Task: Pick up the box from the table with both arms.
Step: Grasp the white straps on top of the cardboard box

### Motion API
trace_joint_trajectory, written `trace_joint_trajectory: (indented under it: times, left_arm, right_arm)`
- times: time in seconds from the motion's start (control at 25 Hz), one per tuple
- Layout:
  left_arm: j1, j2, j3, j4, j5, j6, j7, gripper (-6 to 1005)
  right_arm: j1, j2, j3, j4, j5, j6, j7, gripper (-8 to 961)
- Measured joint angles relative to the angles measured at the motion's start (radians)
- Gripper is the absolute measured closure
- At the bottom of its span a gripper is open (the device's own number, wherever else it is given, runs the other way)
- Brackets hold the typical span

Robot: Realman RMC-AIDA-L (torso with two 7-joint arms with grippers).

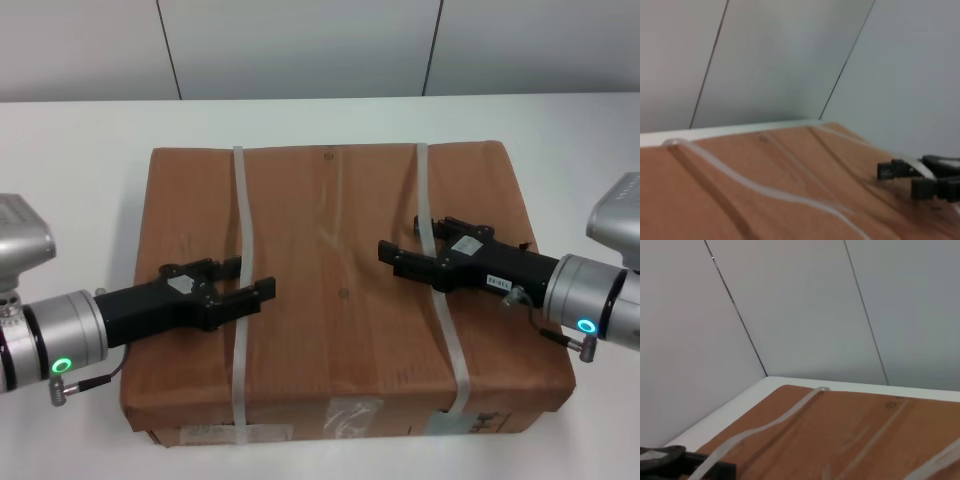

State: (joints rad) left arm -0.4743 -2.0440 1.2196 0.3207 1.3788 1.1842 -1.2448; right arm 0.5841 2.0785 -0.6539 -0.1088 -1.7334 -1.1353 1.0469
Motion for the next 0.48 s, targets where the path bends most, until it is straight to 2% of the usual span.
trace_joint_trajectory:
  times: [0.32, 0.48]
  left_arm:
    - [-0.022, -0.001, 0.007, 0.000, -0.002, -0.026, -0.034, 376]
    - [-0.057, -0.004, 0.008, 0.000, -0.006, -0.035, -0.040, 377]
  right_arm:
    - [0.043, 0.000, -0.059, 0.000, 0.000, 0.016, -0.002, 138]
    - [0.056, 0.000, -0.069, 0.000, 0.000, 0.004, -0.017, 140]
